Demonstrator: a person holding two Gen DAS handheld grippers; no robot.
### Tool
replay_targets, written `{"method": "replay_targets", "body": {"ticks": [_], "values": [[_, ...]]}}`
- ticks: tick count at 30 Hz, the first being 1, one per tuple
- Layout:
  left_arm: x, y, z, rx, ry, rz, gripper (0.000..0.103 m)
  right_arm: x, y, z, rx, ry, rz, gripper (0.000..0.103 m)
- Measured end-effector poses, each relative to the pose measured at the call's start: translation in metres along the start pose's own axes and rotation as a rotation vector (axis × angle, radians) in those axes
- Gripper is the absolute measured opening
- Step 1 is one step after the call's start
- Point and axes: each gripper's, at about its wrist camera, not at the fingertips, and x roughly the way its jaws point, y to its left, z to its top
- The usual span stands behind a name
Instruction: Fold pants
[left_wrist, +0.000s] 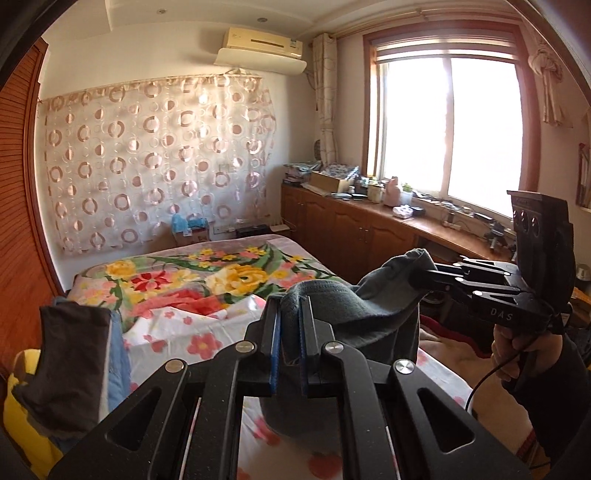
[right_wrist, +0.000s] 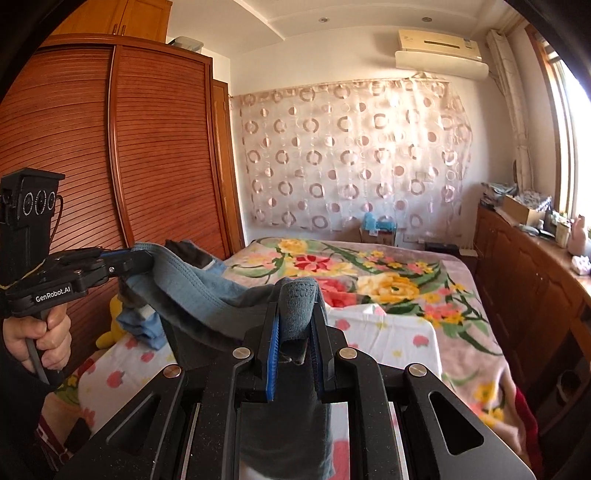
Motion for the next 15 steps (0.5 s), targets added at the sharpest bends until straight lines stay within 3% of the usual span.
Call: {"method": "replay_targets", "body": {"ticks": [5, 9, 12, 15], "values": [[0.024, 0.028, 0.049, 0.026, -0.050, 0.077, 0.009, 0.062, -0.016, 0.043, -0.008, -0.041, -0.032, 0.015], [0.028, 0.033, 0.078, 0.069, -0.080, 0.100, 0.009, 0.083, -0.022, 0.077, -0.012, -0.106, -0.060, 0.015], [0.034, 0.037, 0.065, 0.077, -0.045, 0.103, 0.009, 0.093, -0.022, 0.074, -0.015, -0.092, -0.065, 0.015], [0.041, 0.037, 0.027, 0.075, 0.024, 0.105, 0.009, 0.104, -0.019, 0.046, -0.001, -0.034, -0.039, 0.015]]}}
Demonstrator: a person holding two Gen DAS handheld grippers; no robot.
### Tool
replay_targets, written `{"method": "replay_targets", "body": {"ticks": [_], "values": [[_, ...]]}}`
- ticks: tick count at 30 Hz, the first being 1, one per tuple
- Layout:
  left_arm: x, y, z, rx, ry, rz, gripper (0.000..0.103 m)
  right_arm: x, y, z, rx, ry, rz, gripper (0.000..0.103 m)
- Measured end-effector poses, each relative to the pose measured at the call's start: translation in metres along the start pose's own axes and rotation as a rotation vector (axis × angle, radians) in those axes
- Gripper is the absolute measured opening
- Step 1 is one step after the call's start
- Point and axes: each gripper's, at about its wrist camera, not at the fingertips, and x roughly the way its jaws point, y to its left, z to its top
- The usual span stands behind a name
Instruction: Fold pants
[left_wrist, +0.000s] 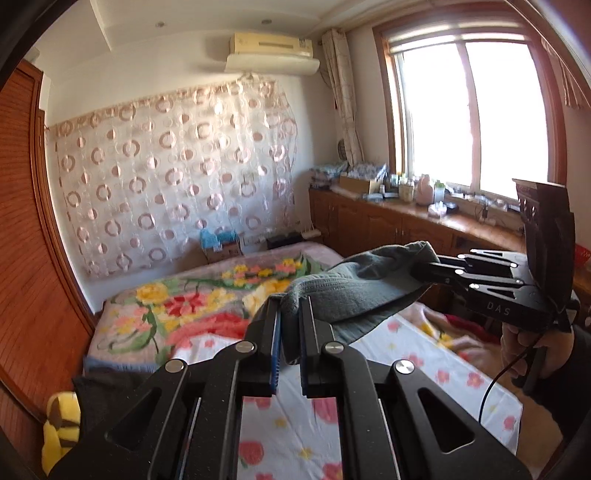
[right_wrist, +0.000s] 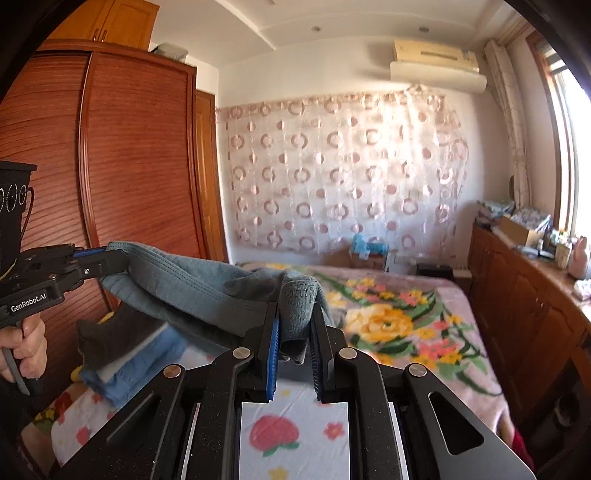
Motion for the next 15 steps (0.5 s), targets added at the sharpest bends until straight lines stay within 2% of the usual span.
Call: {"method": "replay_targets", "body": {"ticks": [4, 8, 15], "values": [[0.003, -0.012, -0.065, -0.015, 0.113, -0.026, 0.009, 0.007, 0.013, -0.045, 0.001, 0.106, 0.022, 0.015], [-0.004, -0.026, -0.108, -0.032, 0.198, -0.072, 0.009, 0.008, 0.023, -0.084, 0.019, 0.218, 0.056, 0.015], [-0.031, -0.044, -0.142, -0.049, 0.233, -0.102, 0.009, -0.007, 0.038, -0.111, 0.040, 0.296, 0.074, 0.015]]}}
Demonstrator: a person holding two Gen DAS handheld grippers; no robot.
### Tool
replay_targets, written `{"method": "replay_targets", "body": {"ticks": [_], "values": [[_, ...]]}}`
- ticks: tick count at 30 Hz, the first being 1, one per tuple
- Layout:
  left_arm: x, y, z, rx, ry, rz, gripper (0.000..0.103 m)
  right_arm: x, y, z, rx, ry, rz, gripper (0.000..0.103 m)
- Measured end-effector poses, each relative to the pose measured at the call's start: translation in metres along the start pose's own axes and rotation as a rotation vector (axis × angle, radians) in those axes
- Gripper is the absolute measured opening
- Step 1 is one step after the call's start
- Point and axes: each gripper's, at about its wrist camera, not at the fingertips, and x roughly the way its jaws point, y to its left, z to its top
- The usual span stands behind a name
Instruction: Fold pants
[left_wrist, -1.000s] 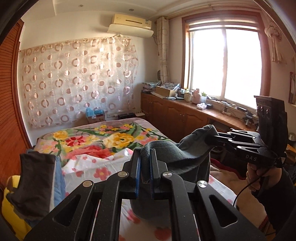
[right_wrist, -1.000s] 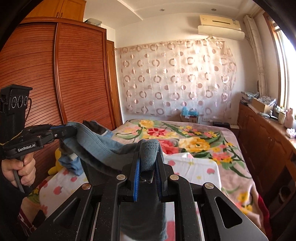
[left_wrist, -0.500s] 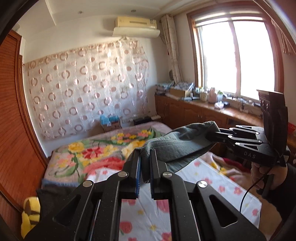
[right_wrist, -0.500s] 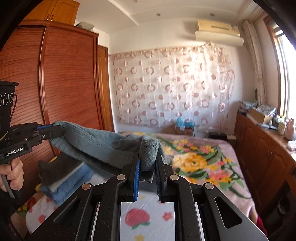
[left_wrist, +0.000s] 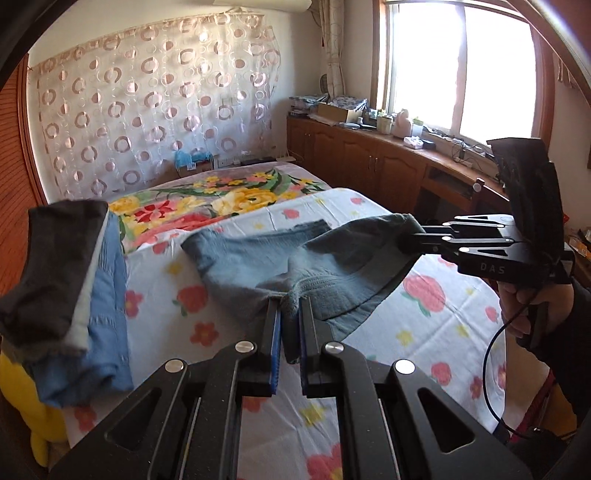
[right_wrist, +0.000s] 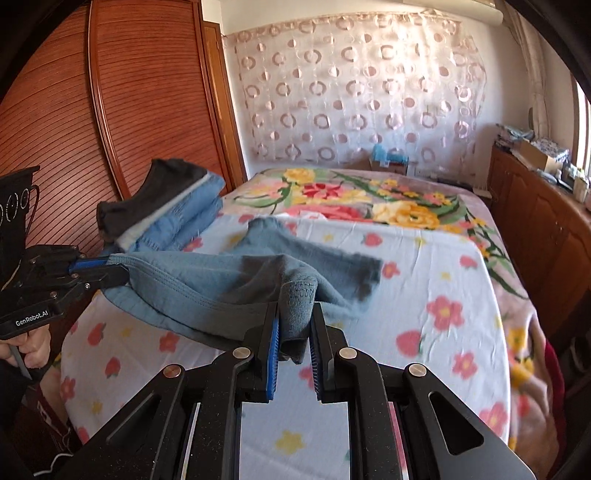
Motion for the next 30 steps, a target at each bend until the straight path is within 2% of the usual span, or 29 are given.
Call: {"method": "replay_targets", "body": {"ticks": [2, 7, 11, 16, 23, 30], "values": [[-0.002, 0.001, -0.007, -0.024, 0.004, -0.011, 0.009, 0.002, 0.002, 0.000, 0.010, 0.006, 0.000, 0.015], [-0.009, -0.006, -0.034, -0.054, 0.017, -0.016, 0.009, -0.020, 0.006, -0.028, 0.017, 0.037, 0.003, 0.015], [-0.004, -0.013, -0.056, -0.082, 0.055, -0.024, 0.009, -0.022, 0.011, -0.043, 0.003, 0.076, -0.007, 0.015], [0.003, -0.014, -0.080, -0.113, 0.100, -0.026, 0.009, -0.023, 0.010, -0.054, 0.052, 0.098, 0.016, 0.015], [0.004, -0.010, -0.094, -0.146, 0.117, -0.045, 0.009, -0.017, 0.005, -0.067, 0.101, 0.095, 0.041, 0.015], [0.015, -0.011, -0.103, -0.145, 0.136, -0.034, 0.009, -0.007, 0.003, -0.070, 0.113, 0.102, 0.018, 0.015]]}}
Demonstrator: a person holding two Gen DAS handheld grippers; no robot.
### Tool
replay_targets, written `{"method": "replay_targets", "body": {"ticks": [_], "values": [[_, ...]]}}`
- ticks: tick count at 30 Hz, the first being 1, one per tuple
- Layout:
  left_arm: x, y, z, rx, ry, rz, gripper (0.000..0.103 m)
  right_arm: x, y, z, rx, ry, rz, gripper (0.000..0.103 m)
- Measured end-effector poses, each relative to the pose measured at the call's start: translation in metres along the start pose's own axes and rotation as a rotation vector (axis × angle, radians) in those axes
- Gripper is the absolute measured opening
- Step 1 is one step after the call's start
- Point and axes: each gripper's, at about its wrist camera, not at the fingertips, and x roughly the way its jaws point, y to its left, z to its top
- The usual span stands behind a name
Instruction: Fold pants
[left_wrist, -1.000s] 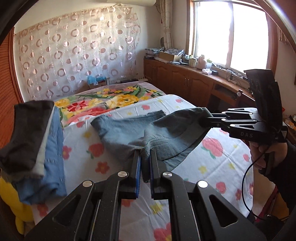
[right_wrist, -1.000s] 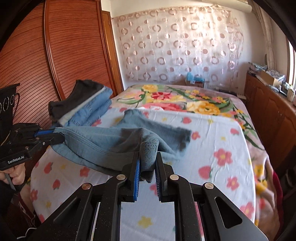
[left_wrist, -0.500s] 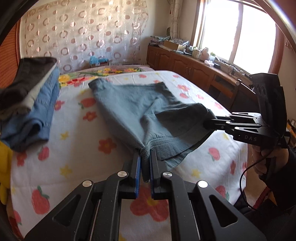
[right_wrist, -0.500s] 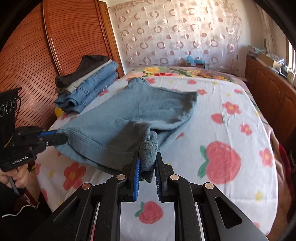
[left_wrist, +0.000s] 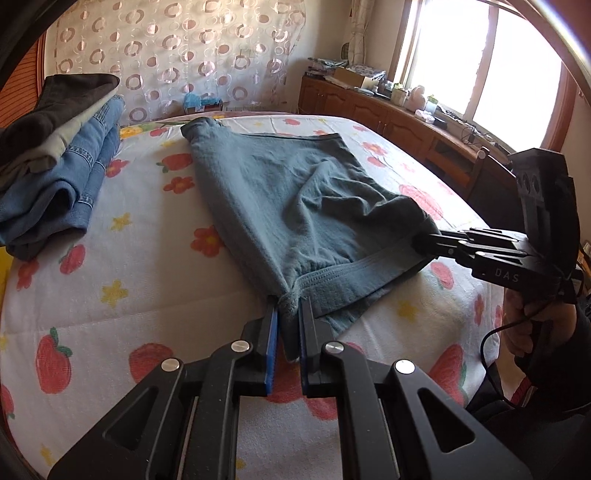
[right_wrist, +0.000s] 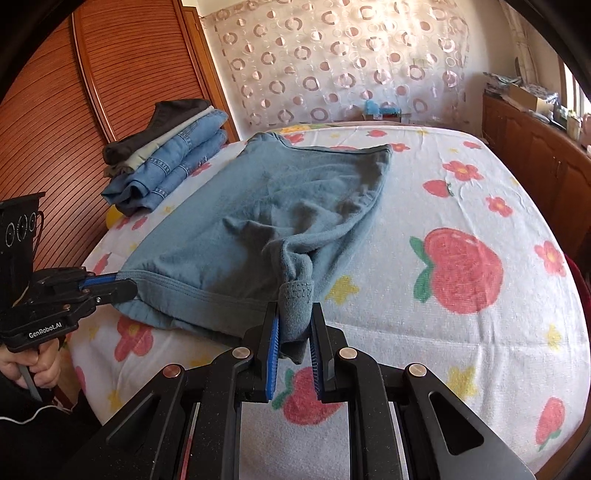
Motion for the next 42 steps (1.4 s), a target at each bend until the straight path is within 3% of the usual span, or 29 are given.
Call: {"method": "replay_targets", "body": {"ticks": [2, 4, 6, 7, 14, 18, 24, 29, 36, 42], "values": [[-0.001, 0.001, -0.001, -0.006, -0.009, -0.003, 0.011, 0.000, 0.000, 0.000, 0.001, -0.002, 0.000, 0.015], [-0.001, 0.002, -0.001, -0.013, -0.009, -0.008, 0.020, 0.000, 0.000, 0.001, -0.002, 0.001, -0.005, 0.015], [-0.001, 0.003, 0.000, -0.023, -0.010, -0.013, 0.041, 0.000, 0.002, -0.003, -0.008, -0.004, -0.007, 0.015], [-0.002, 0.003, 0.000, -0.023, -0.014, -0.013, 0.046, 0.000, 0.003, -0.005, -0.012, -0.007, -0.009, 0.015], [-0.005, 0.004, 0.005, -0.038, -0.044, 0.022, 0.047, -0.015, 0.012, -0.014, -0.038, -0.007, -0.019, 0.016], [0.002, 0.005, 0.002, -0.038, -0.036, 0.034, 0.047, -0.017, 0.007, -0.016, -0.023, 0.002, -0.043, 0.027], [0.008, 0.011, -0.003, -0.065, -0.010, 0.021, 0.046, -0.028, 0.003, -0.016, -0.003, -0.007, -0.021, 0.029], [0.011, 0.013, -0.007, -0.085, -0.003, 0.020, 0.037, -0.038, 0.000, -0.015, -0.003, -0.033, -0.028, 0.033], [0.010, 0.009, -0.009, -0.073, 0.003, 0.000, 0.012, -0.024, -0.003, -0.017, 0.015, 0.012, -0.003, 0.034], [-0.004, 0.005, -0.005, -0.059, -0.029, -0.022, 0.009, -0.014, -0.006, -0.015, 0.035, 0.042, 0.010, 0.034]]}}
